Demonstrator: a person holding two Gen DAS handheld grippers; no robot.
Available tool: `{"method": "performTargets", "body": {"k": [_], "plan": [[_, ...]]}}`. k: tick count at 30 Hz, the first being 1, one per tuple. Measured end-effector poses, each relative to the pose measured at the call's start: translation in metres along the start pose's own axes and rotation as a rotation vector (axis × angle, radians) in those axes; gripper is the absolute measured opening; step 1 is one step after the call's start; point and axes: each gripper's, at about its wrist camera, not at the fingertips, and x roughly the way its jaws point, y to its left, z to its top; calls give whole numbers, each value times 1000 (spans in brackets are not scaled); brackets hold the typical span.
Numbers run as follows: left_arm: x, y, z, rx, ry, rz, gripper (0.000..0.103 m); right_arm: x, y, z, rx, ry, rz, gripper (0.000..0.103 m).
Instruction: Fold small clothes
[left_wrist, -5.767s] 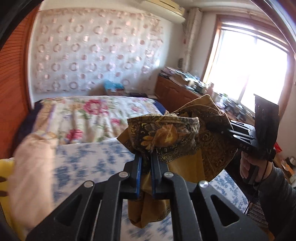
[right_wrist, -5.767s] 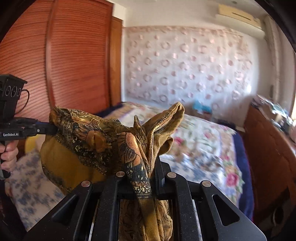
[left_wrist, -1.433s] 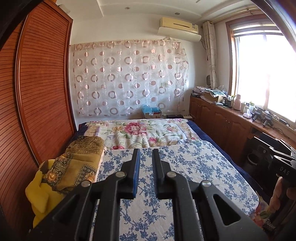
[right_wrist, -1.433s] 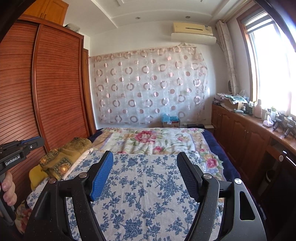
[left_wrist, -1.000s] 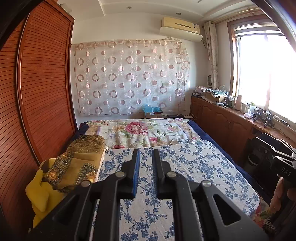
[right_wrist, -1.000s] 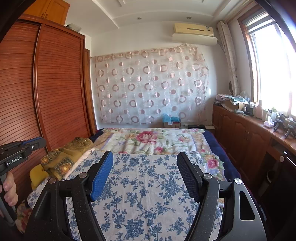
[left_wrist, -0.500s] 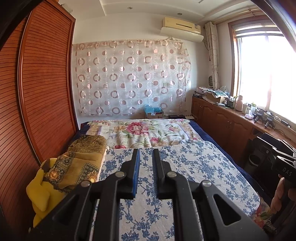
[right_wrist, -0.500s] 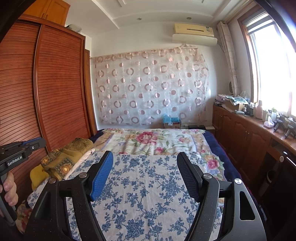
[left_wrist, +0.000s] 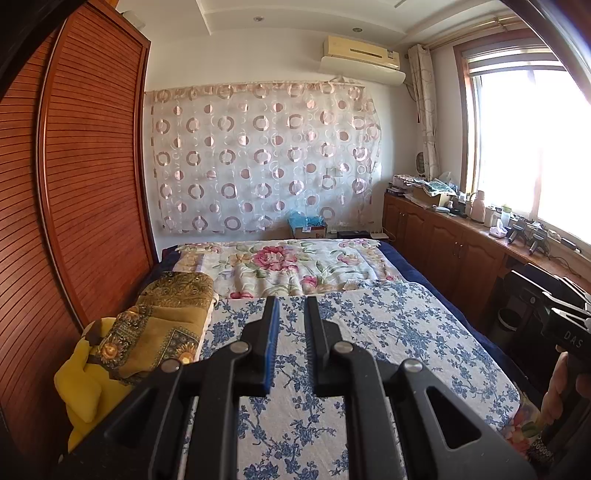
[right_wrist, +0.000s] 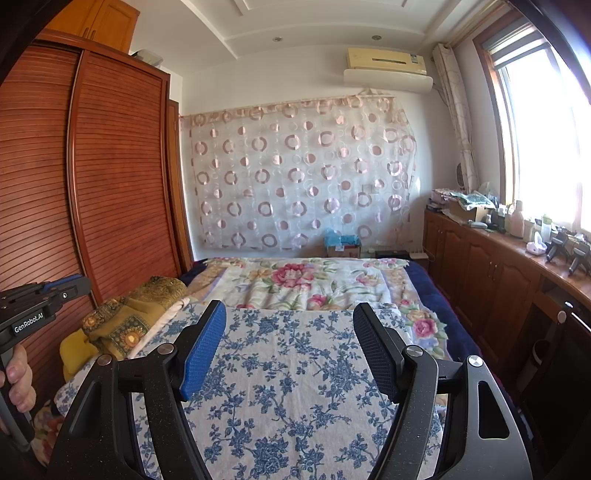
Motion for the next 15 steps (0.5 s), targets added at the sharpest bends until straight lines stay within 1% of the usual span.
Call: {"method": "performTargets", "body": {"k": [15], "plan": [[-2,4,3,0,-1,2,10,1,2,-1,-1,-3,-2,73]]}}
